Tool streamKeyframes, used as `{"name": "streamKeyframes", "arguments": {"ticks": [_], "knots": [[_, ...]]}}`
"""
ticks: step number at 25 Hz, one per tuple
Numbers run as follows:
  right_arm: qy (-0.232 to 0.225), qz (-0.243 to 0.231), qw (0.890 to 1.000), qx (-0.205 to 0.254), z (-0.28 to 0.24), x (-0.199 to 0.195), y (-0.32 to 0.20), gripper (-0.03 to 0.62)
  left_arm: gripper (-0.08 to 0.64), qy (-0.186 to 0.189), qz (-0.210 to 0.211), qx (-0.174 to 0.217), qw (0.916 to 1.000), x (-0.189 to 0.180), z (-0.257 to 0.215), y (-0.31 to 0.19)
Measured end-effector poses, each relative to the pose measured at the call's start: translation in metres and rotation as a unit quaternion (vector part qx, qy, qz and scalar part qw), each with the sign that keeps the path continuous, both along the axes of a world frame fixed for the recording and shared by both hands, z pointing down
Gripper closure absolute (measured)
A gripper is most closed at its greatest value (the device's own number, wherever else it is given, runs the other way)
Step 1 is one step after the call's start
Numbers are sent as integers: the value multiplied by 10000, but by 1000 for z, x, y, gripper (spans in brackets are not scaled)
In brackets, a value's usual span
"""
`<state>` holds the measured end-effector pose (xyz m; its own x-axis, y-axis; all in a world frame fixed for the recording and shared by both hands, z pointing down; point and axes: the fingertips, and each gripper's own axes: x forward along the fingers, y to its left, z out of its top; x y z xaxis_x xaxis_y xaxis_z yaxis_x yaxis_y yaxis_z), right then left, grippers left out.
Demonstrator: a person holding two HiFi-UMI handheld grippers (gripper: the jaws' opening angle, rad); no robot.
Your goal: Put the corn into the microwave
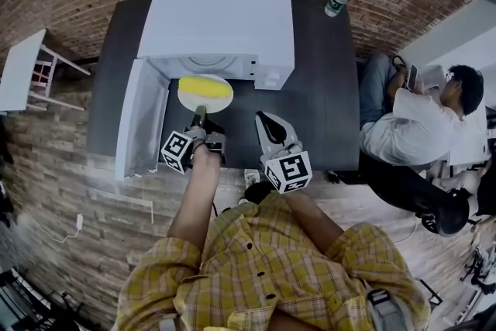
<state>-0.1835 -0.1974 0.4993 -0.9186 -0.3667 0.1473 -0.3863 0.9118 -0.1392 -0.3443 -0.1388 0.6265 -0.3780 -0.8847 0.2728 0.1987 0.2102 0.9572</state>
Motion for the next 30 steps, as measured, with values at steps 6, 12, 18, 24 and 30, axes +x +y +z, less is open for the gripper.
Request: {"name": "streamKeyframes", "arguments": {"ticks": [6,12,18,24,30], "knots": [[21,12,10000,-36,7,-3,-7,595,531,-33,5,-135,9999,-11,11,-14],[71,59,10000,-24,9,-3,-12,595,531,-30,-8,-295,9996,-23,23,-26],[109,101,9999,-21,11,-1,-17,595,529,-24,-35,-432,9991,-34,35,-38],[123,120,9998,-24,11,-1,-18,595,529,3,-31,-560,9984,-39,44,-46],[151,88,9998,-21,14,-3,-20,595,528,8,-34,-664,9978,-45,53,-51]]}}
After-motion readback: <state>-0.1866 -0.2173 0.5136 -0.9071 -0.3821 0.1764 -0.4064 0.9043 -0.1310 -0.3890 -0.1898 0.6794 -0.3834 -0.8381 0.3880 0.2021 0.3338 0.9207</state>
